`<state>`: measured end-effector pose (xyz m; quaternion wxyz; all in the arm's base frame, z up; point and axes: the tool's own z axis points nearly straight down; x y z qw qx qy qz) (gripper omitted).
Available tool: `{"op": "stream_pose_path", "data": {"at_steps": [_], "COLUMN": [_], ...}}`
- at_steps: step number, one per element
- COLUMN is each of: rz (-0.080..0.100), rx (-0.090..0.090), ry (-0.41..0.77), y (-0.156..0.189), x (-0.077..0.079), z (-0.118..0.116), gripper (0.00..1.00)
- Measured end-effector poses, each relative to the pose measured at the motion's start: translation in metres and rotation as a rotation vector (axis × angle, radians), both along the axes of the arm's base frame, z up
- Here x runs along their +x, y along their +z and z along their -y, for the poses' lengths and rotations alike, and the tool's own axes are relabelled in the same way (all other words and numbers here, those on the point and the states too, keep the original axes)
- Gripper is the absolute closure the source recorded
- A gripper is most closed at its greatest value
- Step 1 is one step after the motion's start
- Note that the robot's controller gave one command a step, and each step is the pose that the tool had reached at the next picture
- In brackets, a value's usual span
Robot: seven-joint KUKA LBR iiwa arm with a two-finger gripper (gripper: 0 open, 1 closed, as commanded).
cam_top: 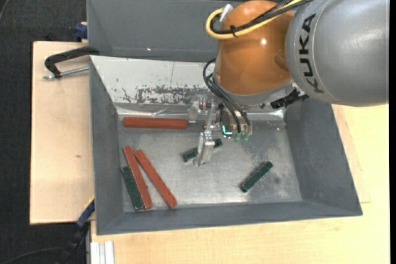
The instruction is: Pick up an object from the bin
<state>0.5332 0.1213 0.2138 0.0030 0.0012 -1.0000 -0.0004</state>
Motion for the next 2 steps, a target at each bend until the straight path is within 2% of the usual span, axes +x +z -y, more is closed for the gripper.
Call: {"op": "stream_pose_path", "data": {"at_steps": [1,2], "rz": [0.008,0.007], "rx": [0.002,0.0], "ry": [0.482,0.874], "y": [-0.12,-0.115], "x": [0.056,0.056], "z": [-0.018,0.048], "gripper": [0.0,0.0]}}
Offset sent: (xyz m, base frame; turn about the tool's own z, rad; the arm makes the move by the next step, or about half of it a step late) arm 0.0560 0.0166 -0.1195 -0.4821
